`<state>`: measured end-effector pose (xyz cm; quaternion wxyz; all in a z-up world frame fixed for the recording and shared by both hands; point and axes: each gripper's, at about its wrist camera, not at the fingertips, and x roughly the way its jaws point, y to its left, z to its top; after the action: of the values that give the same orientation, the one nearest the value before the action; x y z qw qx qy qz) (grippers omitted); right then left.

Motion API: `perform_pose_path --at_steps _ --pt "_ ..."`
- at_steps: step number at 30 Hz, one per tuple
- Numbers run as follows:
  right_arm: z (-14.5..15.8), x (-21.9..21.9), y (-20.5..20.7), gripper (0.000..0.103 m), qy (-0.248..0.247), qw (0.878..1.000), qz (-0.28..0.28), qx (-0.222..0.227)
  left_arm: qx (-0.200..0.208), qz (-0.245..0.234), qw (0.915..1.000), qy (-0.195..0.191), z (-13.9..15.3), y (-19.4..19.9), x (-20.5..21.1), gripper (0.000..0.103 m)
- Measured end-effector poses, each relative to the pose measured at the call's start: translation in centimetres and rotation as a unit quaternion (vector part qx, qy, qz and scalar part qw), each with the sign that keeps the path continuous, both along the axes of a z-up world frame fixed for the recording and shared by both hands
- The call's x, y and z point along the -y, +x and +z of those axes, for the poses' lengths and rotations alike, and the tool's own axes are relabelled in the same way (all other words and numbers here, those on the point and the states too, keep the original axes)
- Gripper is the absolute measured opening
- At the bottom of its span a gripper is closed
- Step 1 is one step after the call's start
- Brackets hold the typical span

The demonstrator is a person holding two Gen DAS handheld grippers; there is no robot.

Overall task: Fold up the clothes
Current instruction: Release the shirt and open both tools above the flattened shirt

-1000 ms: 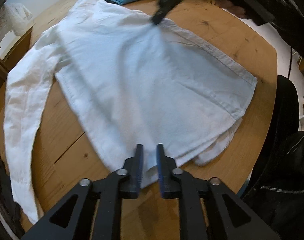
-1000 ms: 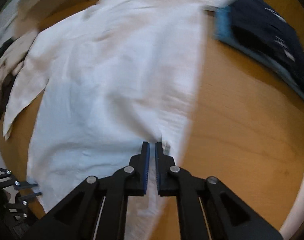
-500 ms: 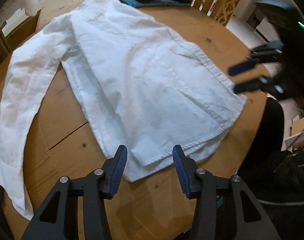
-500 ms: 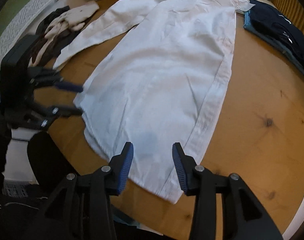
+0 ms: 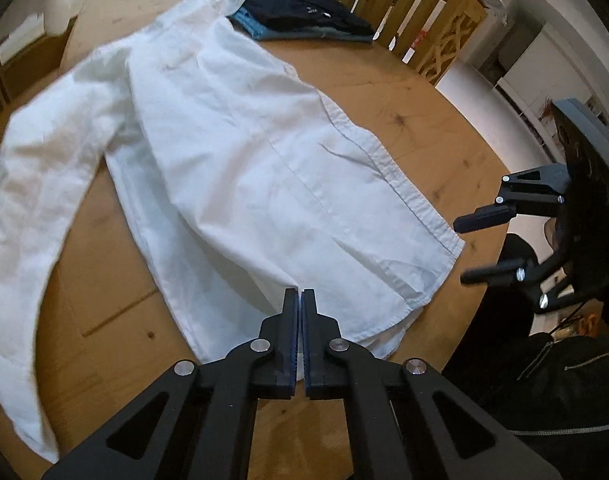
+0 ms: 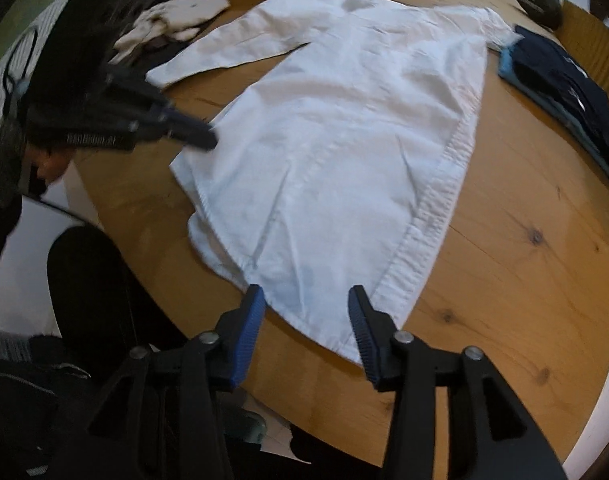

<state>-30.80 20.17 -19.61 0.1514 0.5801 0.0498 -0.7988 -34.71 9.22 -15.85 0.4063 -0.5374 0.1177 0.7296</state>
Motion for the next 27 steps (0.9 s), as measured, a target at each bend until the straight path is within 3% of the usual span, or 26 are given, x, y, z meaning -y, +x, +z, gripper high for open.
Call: perform_pose_path --at_steps 5,10,14,20,22,24,27 --pt "-0.2 -0.1 0.6 0.046 0.018 1.0 0.003 -0.009 0.014 0.012 0.9993 0.032 1.5 -0.4 0.2 0.001" --pt "-0.9 -1.4 1.4 0.046 0.032 0.999 -0.009 0.004 -0.012 0.003 0.9989 0.046 3.9 -0.9 -0.9 0.001" --pt "-1.6 -2.2 1.4 0.046 0.041 0.999 -0.019 0.016 -0.039 0.001 0.9988 0.03 4.6 -0.1 -0.9 0.001" --pt "-2.7 -2.5 1.4 0.046 0.044 0.998 -0.013 0.042 -0.017 0.019 0.9997 -0.007 1.7 0.5 1.9 0.002" --pt "-2.2 -3.2 1.7 0.046 0.03 0.998 -0.021 0.042 -0.003 0.026 0.9991 -0.035 -0.2 0.1 2.6 0.004" --pt "-1.6 -4.5 2.0 0.046 -0.001 0.998 -0.038 0.045 -0.001 0.038 0.9972 -0.065 -1.6 -0.1 3.3 0.013" --pt "-0.7 -7.8 2.2 0.046 -0.035 0.994 -0.093 0.044 -0.035 0.03 0.9964 -0.071 -0.9 1.1 3.3 0.017"
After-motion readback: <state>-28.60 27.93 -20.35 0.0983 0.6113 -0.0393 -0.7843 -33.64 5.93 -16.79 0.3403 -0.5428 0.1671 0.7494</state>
